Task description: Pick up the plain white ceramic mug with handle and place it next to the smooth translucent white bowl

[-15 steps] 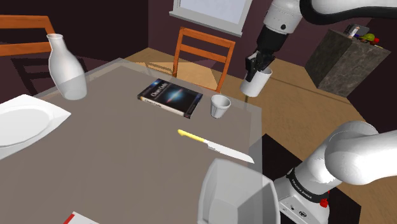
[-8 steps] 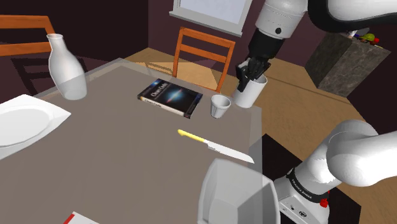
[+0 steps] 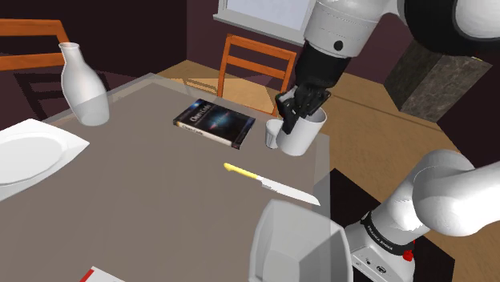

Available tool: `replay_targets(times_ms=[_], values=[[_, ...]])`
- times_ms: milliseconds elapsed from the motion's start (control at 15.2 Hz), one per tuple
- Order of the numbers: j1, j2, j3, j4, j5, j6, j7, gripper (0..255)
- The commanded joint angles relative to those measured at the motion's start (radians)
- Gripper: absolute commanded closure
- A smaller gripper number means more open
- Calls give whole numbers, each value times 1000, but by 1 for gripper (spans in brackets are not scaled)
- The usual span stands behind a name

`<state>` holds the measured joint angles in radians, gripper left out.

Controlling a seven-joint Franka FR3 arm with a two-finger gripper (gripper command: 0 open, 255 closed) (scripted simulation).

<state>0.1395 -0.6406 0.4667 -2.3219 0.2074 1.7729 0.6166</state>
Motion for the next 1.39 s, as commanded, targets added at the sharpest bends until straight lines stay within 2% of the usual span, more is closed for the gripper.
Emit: replay_targets(times_ms=[0, 330, 594, 858, 1122, 1320], values=[[4, 34, 48, 34, 11, 5, 52, 255], [6, 125, 172, 134, 21, 10, 187, 255], [-8, 220, 282, 233, 1, 15, 305, 255], [-36, 346, 413, 349, -58, 16, 440, 255], [-61, 511, 555, 472, -176, 8, 600, 255], [-57, 514, 555, 433, -178, 48, 604, 255]])
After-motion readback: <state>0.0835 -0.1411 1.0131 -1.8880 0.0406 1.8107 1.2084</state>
